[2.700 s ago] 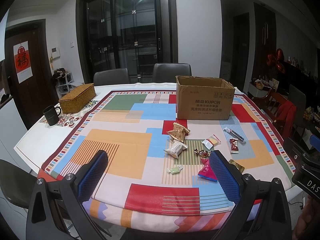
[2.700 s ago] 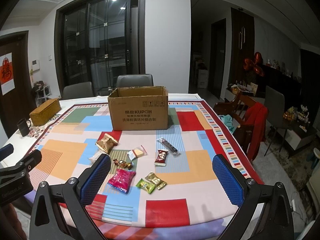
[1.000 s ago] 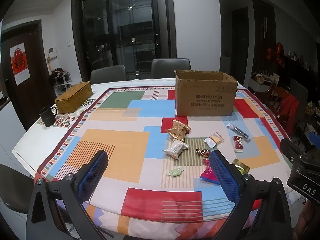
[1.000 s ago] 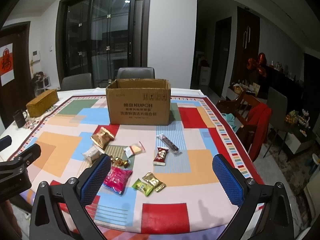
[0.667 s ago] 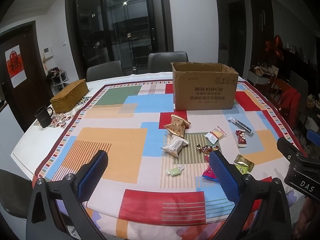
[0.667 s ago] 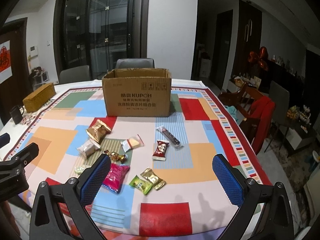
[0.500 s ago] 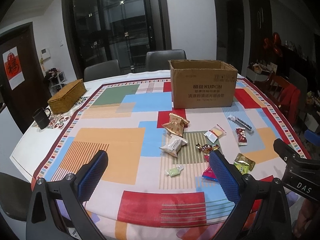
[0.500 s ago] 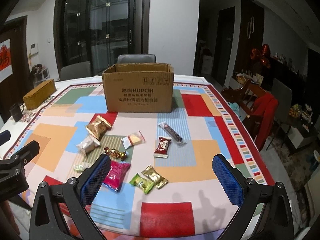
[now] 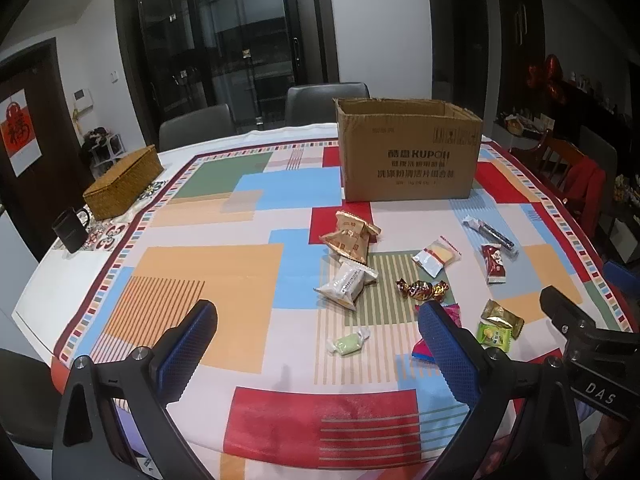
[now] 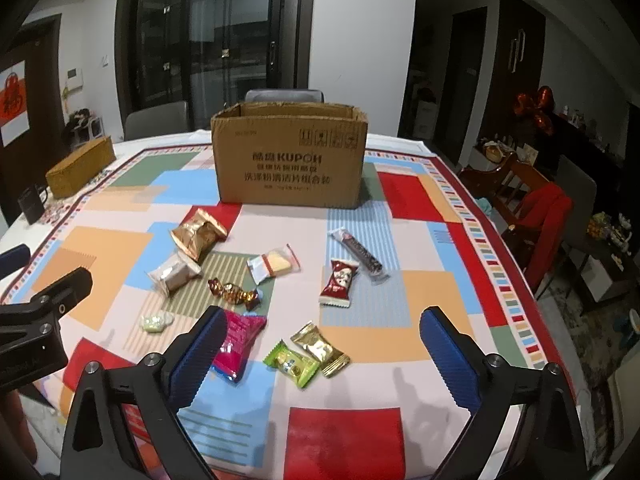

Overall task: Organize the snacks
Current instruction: 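Move the right tool toward the green-and-yellow candy packet and close on it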

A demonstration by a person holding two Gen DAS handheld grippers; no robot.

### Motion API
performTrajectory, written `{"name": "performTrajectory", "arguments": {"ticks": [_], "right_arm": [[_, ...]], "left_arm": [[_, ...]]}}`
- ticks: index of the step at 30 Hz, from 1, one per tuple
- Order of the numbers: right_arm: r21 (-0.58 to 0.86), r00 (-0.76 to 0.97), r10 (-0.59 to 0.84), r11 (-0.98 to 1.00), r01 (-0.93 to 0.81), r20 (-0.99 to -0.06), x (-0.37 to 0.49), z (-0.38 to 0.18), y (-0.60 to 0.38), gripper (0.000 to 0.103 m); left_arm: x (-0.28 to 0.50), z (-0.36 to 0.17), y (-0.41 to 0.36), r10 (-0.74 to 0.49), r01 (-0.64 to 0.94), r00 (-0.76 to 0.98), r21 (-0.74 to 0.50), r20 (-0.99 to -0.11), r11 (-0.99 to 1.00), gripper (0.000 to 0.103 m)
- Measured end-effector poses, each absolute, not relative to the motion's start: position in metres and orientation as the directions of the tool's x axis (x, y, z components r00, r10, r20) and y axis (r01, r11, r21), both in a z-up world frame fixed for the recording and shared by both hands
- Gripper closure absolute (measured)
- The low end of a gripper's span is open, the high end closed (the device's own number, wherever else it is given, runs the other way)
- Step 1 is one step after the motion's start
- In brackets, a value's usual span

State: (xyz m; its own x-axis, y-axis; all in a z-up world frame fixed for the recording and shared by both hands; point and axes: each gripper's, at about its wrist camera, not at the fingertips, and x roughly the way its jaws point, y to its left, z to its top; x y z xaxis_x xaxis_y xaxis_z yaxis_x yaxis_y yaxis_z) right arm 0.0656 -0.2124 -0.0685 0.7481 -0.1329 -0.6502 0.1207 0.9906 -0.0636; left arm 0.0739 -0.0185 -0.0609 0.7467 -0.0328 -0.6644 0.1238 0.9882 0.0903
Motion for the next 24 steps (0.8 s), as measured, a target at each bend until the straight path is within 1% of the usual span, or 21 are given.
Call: {"name": "performTrajectory", "arguments": {"ticks": [7, 14, 21, 24], "right_arm": [[-0.064, 0.721, -0.12, 0.993, 0.104, -0.682, 0.075, -0.086, -0.21, 0.017], [-0.06, 0.695, -0.097, 0.995, 0.078, -0.712, 0.082, -0.103, -0.205, 0.024], [-0.036, 0.667, -0.073, 0.997, 0.07, -0.741, 0.088, -0.113, -0.207, 0.038], [-0.032, 0.657, -0.064, 0.998, 0.061, -0.751, 0.091, -0.118, -0.205, 0.039]], "left_arm": [[0.085, -0.079, -0.022, -0.021, 0.129, 0.732, 0.108, -0.682, 0.986, 0.006], [0.093, -0.099, -0.023, -0.032, 0.144, 0.707, 0.1, -0.706, 0.985, 0.012], [0.098, -0.11, -0.027, -0.045, 0.162, 0.699, 0.098, -0.714, 0.982, 0.012], [0.101, -0.114, -0.028, -0.044, 0.165, 0.692, 0.099, -0.721, 0.981, 0.013]]}}
